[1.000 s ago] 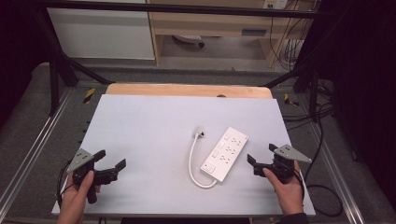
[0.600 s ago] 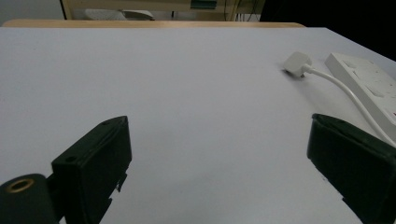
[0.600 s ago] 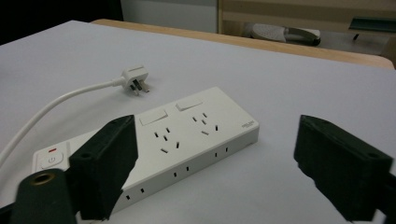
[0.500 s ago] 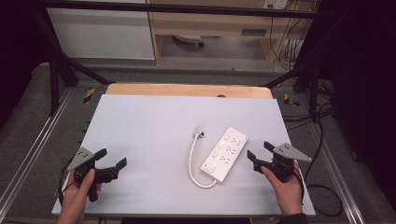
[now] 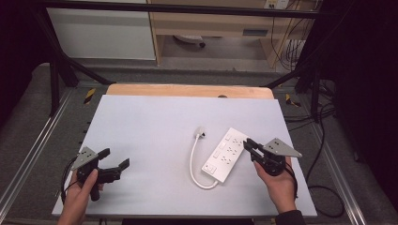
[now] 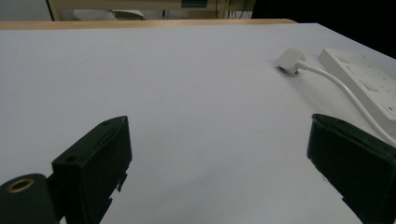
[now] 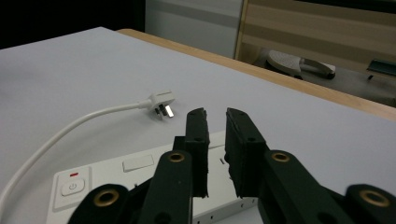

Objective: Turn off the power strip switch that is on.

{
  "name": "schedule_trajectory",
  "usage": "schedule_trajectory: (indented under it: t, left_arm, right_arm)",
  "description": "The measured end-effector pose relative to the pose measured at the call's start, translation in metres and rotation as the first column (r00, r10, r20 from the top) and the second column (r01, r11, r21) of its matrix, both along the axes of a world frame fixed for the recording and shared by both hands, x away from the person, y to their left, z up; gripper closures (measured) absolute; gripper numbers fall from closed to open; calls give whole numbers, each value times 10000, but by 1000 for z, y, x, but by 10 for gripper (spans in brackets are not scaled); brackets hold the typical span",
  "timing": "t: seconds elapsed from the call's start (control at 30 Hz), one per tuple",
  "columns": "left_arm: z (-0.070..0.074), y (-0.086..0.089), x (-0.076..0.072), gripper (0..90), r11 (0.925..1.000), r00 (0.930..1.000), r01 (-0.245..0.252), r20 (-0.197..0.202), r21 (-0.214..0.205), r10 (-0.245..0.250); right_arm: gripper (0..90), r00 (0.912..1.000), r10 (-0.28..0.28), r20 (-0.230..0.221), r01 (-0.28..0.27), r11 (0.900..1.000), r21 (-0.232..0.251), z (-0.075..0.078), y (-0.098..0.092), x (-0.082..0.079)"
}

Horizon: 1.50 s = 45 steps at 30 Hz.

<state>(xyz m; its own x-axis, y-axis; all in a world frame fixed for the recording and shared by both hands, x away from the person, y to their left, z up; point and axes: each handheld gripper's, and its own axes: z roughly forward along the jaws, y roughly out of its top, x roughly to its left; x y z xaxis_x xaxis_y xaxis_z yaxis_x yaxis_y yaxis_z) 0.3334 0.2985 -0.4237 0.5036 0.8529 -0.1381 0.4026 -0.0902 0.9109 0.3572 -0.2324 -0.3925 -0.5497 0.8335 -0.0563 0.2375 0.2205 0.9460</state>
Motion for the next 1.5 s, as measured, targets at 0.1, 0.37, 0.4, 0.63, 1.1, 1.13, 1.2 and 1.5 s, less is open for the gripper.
schedule_trajectory:
  t: [0.1,0.37,0.4,0.63,1.1,1.13,1.2,1.5]
  left_arm:
    - [0,0,-1,65,9999,10000,62,8,100,-62]
    - [4,-1,-1,66,9998,10000,-21,79,-181,23]
    - [4,-2,-1,66,9999,9999,35,115,-168,-33]
    - [2,-4,1,65,9998,9998,192,17,1,-192]
    - [1,-11,3,66,9989,9989,475,-47,33,-475]
    - [0,-11,3,66,9986,9986,526,-64,14,-526]
    - [-1,-11,4,60,9987,9986,511,-131,53,-510]
    - [-3,-13,2,57,9980,9983,540,-224,321,-533]
  right_arm:
    - [876,9999,36,160,-35,10000,-47,2,5,4]
    - [900,9994,-332,-8,331,9970,704,3,13,21]
    - [900,9995,-304,1,303,9969,720,3,14,23]
    - [900,9998,-162,-71,166,9976,670,6,21,28]
    - [900,9999,-91,-107,95,9991,410,3,27,32]
    - [900,9999,-71,-127,76,9991,415,2,27,32]
    - [900,9999,-86,-144,92,9988,486,2,27,33]
    - [900,9986,9,-538,17,9988,490,-4,30,41]
